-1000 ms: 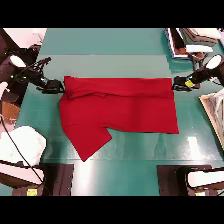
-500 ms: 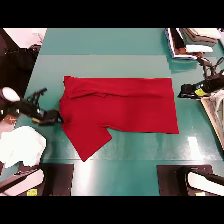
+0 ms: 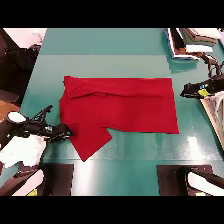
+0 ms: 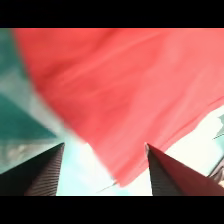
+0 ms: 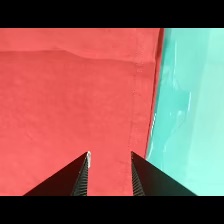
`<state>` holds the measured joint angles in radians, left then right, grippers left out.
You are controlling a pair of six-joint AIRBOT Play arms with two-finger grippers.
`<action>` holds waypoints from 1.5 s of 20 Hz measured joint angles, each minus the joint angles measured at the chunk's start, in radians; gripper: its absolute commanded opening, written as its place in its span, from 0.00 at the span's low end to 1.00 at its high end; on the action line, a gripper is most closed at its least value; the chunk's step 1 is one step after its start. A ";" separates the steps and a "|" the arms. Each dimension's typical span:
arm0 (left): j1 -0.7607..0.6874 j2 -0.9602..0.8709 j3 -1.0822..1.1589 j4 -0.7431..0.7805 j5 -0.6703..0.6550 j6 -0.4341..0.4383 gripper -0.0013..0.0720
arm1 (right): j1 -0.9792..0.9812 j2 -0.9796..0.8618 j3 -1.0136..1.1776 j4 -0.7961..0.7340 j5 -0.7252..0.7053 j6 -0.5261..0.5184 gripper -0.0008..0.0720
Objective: Fold the shirts.
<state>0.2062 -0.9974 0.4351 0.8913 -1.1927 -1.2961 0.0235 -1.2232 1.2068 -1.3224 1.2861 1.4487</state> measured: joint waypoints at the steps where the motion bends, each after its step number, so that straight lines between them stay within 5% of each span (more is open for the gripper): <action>1: -0.018 0.001 -0.006 -0.019 0.031 0.005 0.51 | 0.000 0.001 0.002 0.006 -0.001 0.000 0.42; 2: -0.039 0.000 -0.012 -0.021 0.068 0.012 0.17 | 0.000 0.001 0.002 0.012 -0.002 -0.001 0.42; 3: -0.061 -0.001 -0.018 -0.014 0.095 0.015 0.06 | 0.000 0.001 0.003 0.016 -0.001 -0.001 0.42; 9: -0.131 0.002 0.008 -0.072 0.082 0.027 0.06 | -0.068 0.003 -0.069 0.040 0.094 -0.043 0.42; 11: -0.137 0.003 0.036 -0.079 0.049 0.042 0.06 | -0.137 0.003 -0.155 0.041 0.118 -0.061 0.61; 19: -0.143 0.003 0.103 -0.089 -0.001 0.069 0.06 | -0.403 -0.063 -0.467 0.241 0.092 -0.175 0.60; 24: -0.143 0.003 0.108 -0.090 -0.008 0.072 0.06 | -0.378 -0.096 -0.520 0.297 0.055 -0.203 0.03; 30: -0.143 0.071 0.138 0.014 -0.102 0.051 0.06 | -0.355 0.009 -0.534 0.169 0.072 -0.210 0.03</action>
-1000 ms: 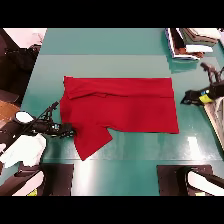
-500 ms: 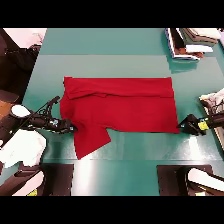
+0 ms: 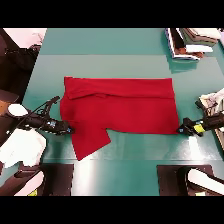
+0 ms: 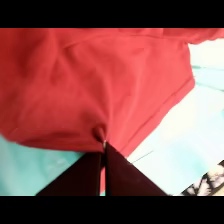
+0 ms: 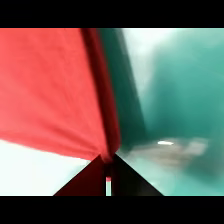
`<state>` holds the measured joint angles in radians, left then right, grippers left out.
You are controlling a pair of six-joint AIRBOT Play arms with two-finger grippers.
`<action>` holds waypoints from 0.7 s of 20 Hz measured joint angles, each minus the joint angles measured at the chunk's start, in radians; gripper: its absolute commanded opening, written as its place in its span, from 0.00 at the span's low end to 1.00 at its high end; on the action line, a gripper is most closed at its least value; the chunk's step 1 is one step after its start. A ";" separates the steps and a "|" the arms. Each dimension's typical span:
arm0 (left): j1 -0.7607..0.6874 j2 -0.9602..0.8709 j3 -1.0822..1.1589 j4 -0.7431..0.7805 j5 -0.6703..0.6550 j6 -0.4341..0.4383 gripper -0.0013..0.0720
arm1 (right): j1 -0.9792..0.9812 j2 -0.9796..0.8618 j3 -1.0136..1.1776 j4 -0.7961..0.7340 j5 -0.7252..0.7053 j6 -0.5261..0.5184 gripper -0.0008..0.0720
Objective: Fold the shirts.
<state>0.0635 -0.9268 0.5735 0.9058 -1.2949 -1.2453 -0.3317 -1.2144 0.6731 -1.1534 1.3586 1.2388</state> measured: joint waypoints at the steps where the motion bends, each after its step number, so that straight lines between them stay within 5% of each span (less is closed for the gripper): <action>1: 0.000 0.037 0.002 0.019 -0.025 -0.015 0.06 | -0.008 0.041 0.000 -0.027 0.032 0.002 0.03; 8: -0.001 0.313 0.024 0.057 -0.263 -0.170 0.06 | -0.101 0.351 0.000 -0.166 0.228 0.013 0.03; 14: -0.001 0.197 0.150 0.034 -0.115 -0.159 0.06 | 0.032 0.317 0.081 -0.115 0.150 0.059 0.03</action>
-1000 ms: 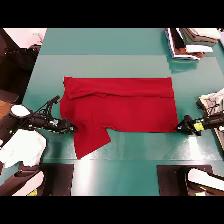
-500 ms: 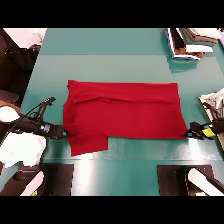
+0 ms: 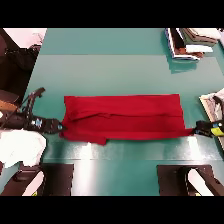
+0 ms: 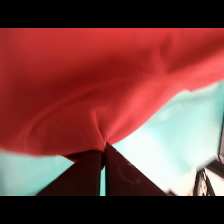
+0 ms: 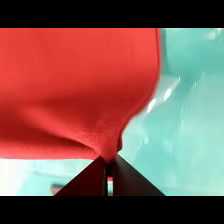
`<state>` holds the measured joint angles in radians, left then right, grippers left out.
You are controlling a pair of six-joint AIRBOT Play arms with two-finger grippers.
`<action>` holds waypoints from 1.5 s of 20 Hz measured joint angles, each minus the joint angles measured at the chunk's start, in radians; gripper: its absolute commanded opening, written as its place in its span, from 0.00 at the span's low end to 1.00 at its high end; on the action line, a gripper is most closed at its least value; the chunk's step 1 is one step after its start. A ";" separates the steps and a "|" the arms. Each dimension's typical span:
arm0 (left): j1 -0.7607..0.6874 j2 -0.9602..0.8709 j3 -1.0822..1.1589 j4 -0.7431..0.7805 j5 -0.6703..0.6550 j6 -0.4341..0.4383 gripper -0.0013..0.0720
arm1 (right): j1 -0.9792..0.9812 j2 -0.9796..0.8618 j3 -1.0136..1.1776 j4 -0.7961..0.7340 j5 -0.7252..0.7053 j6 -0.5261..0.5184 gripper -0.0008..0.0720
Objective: Fold the shirts.
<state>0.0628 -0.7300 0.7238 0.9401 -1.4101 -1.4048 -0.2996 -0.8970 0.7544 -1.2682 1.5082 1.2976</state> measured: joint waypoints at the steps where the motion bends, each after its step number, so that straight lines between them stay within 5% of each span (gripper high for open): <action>1: 0.000 -0.048 0.027 -0.002 0.036 0.014 0.06 | 0.034 -0.039 0.035 0.006 -0.031 0.011 0.03; 11: 0.000 -0.561 0.325 -0.006 0.293 0.093 0.06 | 0.208 -0.488 0.433 0.021 -0.161 0.108 0.04; 12: -0.001 -0.587 0.343 -0.006 0.314 0.095 0.15 | 0.212 -0.523 0.467 0.027 -0.170 0.117 0.27; 13: -0.001 -0.609 0.359 -0.006 0.338 0.098 0.58 | 0.215 -0.561 0.502 0.043 -0.180 0.129 0.74; 14: 0.000 -0.623 0.371 -0.007 0.362 0.099 0.96 | 0.214 -0.592 0.534 0.066 -0.196 0.134 0.92; 15: 0.001 -0.634 0.382 -0.006 0.378 0.099 1.00 | 0.208 -0.624 0.568 0.100 -0.209 0.136 0.92; 19: 0.003 -0.655 0.441 -0.003 0.348 0.099 1.00 | 0.164 -0.694 0.648 0.196 -0.198 0.112 0.90; 20: 0.003 -0.656 0.455 0.000 0.323 0.099 0.81 | 0.146 -0.700 0.651 0.208 -0.174 0.094 0.80; 22: 0.003 -0.659 0.475 0.000 0.267 0.101 0.07 | 0.100 -0.706 0.633 0.225 -0.128 0.055 0.73; 30: 0.000 -0.662 0.496 -0.024 0.183 0.125 0.07 | -0.056 -0.711 0.399 0.306 -0.116 -0.099 0.73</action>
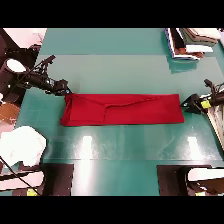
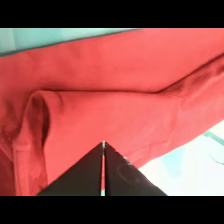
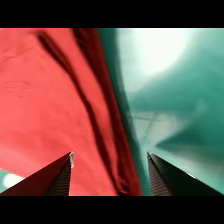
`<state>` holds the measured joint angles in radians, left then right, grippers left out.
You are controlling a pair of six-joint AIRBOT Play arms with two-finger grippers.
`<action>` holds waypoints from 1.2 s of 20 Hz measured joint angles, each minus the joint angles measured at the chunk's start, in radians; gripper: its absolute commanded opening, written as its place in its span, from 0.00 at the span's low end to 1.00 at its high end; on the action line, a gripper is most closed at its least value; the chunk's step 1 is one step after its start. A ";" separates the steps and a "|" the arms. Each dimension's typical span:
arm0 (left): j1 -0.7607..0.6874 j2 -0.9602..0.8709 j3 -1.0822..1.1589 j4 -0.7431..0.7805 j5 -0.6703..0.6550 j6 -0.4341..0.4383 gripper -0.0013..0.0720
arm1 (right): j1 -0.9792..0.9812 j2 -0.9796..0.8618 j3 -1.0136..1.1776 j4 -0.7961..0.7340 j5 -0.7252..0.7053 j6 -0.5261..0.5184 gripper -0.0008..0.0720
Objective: Fold the shirts.
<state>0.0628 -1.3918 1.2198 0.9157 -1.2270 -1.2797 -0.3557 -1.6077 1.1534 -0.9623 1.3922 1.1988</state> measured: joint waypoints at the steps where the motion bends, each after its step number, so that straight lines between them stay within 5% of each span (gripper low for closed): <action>1: -0.002 0.000 0.000 -0.002 -0.001 0.002 0.06 | -0.003 0.000 -0.027 0.029 -0.014 -0.023 0.73; 3: -0.016 0.000 0.001 -0.009 0.001 0.003 0.06 | 0.002 -0.005 -0.060 0.071 -0.034 -0.063 0.65; 5: -0.048 0.000 0.001 -0.012 0.024 0.003 0.06 | 0.024 -0.020 -0.079 0.097 -0.061 -0.091 0.42; 7: -0.100 -0.002 0.001 -0.016 0.056 0.003 0.06 | 0.053 -0.034 -0.089 0.113 -0.070 -0.113 0.06; 14: -0.333 -0.127 0.088 -0.037 0.132 -0.020 0.06 | 0.100 0.043 -0.097 0.107 -0.019 -0.159 0.03; 24: -0.626 -0.497 0.406 -0.061 0.143 -0.064 0.06 | 0.294 0.269 0.261 0.214 0.132 0.059 0.03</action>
<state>-0.5629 -1.8885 1.6260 0.8551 -1.0836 -1.3437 -0.0616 -1.3392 1.4147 -0.7479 1.5242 1.2575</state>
